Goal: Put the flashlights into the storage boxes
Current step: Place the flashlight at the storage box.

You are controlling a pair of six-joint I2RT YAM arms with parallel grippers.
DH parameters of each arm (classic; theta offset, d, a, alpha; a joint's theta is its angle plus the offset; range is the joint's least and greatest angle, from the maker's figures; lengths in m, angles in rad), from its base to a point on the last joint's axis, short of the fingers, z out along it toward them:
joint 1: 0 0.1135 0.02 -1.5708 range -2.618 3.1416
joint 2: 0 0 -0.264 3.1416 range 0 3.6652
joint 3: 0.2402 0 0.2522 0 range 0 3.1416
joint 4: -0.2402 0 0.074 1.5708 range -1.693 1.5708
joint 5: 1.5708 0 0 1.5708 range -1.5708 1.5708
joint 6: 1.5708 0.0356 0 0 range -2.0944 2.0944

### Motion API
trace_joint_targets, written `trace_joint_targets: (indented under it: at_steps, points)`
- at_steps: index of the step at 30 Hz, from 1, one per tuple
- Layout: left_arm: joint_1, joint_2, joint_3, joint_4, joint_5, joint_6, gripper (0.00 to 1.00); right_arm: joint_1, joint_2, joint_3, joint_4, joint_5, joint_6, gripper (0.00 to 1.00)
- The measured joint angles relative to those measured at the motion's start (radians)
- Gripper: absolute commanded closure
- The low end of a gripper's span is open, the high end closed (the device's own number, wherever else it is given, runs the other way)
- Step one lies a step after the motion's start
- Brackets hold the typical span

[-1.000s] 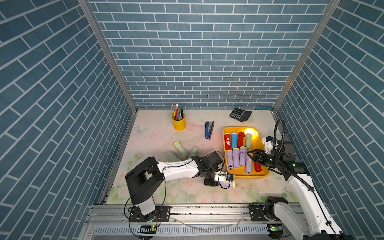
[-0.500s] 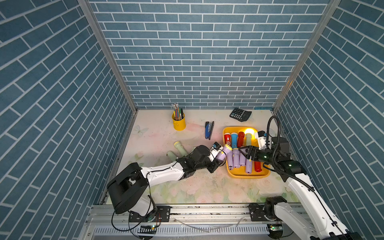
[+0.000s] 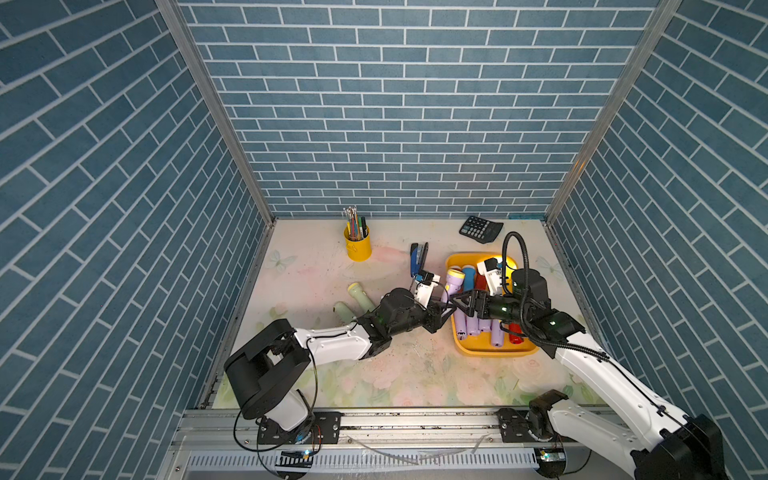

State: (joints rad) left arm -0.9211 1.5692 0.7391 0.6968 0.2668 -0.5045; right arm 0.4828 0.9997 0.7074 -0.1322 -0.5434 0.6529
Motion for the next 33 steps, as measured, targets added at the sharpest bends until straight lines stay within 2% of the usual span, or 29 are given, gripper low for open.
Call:
trace_joint_targets:
  at_steps: [6, 10, 15, 20, 26, 33]
  points:
    - [0.0, 0.016, -0.011, 0.091, 0.023, -0.042, 0.67, 0.034, 0.046, 0.0, 0.07, 0.022, 0.024, 0.53]
    - [0.003, 0.035, -0.018, 0.139, 0.038, -0.069, 0.65, 0.043, 0.053, 0.0, 0.092, 0.039, 0.025, 0.68]
    - [0.006, 0.047, -0.032, 0.172, 0.045, -0.085, 0.49, 0.044, 0.057, 0.007, 0.064, 0.08, 0.024, 0.7]
    - [0.005, 0.015, -0.066, 0.162, 0.005, -0.082, 0.32, -0.03, 0.118, 0.077, -0.119, 0.104, -0.004, 0.71]
    - [0.036, -0.109, -0.077, -0.034, -0.108, -0.073, 0.28, -0.19, 0.261, 0.188, -0.406, 0.119, -0.099, 0.7]
    - [0.123, -0.259, -0.027, -0.427, -0.212, 0.012, 0.27, -0.26, 0.446, 0.343, -0.685, 0.181, -0.246, 0.66]
